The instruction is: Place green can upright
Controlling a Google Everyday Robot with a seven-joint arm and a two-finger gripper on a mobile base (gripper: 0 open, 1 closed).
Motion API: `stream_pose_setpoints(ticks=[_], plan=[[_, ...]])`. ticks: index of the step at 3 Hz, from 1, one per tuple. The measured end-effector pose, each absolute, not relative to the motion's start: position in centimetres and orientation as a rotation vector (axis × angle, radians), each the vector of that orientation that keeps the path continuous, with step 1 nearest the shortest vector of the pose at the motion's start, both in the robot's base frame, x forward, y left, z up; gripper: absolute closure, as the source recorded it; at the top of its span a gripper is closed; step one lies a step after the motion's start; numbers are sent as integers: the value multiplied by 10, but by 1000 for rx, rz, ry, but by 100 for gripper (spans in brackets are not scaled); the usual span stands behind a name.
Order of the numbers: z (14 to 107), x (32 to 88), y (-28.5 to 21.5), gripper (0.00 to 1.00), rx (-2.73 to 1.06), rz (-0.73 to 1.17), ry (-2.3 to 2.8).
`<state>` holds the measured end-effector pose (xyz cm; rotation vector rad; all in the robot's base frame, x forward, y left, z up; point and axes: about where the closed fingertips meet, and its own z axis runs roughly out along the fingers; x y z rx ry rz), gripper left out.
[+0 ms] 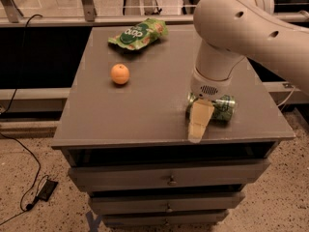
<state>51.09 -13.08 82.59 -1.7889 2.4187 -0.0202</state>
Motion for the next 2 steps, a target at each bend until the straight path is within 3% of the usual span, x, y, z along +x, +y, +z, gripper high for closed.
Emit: stream_pose_setpoints(ticks=[2], plan=[[831,510,-138,0,-1797,47,2415]])
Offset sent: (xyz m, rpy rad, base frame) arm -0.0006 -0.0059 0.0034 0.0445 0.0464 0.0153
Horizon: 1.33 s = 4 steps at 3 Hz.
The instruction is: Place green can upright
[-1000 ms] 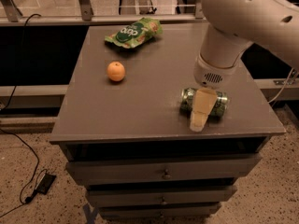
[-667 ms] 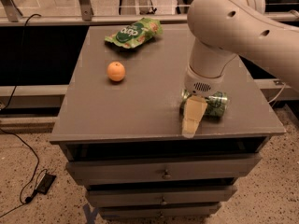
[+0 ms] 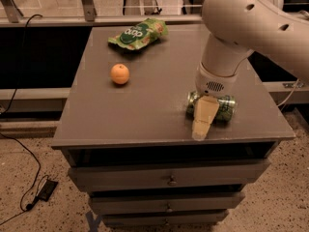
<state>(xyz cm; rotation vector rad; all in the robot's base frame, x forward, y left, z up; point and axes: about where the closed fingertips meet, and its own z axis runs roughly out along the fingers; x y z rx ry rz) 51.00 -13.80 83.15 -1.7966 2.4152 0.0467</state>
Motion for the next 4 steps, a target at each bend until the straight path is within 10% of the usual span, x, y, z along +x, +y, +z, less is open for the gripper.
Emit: stream_pose_setpoints(ticks=[1,4], plan=[[832,510,-138,0,-1797,48,2415],[833,509,-138,65,-1794,40,2410]])
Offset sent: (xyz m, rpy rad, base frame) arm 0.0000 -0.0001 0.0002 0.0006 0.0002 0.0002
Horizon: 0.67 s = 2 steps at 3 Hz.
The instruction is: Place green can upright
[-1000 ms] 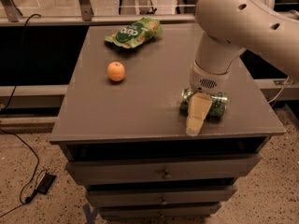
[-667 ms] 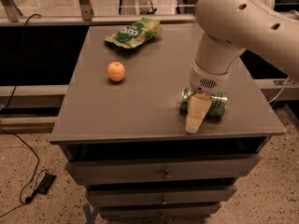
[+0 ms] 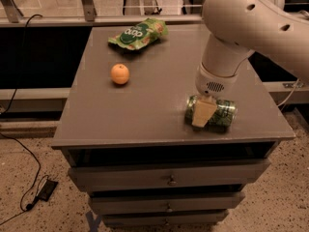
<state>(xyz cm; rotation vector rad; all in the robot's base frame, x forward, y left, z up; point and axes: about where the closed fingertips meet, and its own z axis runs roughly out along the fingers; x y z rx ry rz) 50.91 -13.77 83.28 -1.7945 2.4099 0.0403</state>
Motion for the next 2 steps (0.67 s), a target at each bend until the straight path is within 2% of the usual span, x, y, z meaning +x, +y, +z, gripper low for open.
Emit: stream_pose_setpoints(ticks=[1,2], plan=[[833,509,-138,88,-1794,38,2408],[841,508,-143,100,-1808,139,2379]])
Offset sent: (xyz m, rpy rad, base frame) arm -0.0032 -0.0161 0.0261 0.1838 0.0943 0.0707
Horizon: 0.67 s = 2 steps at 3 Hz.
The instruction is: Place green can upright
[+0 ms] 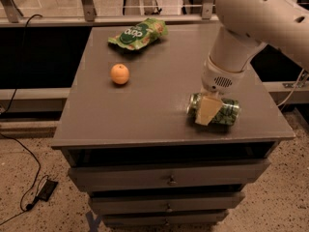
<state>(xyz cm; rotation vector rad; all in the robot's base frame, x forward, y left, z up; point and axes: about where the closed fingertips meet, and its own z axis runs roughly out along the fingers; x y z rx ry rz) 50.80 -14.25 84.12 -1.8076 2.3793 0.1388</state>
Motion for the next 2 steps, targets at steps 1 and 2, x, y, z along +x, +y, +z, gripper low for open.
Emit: stream_pose_setpoints(ticks=[1,2], plan=[[864,512,-158,100,-1764,319,2267],[885,519,-174,100,-1689,521,2084]])
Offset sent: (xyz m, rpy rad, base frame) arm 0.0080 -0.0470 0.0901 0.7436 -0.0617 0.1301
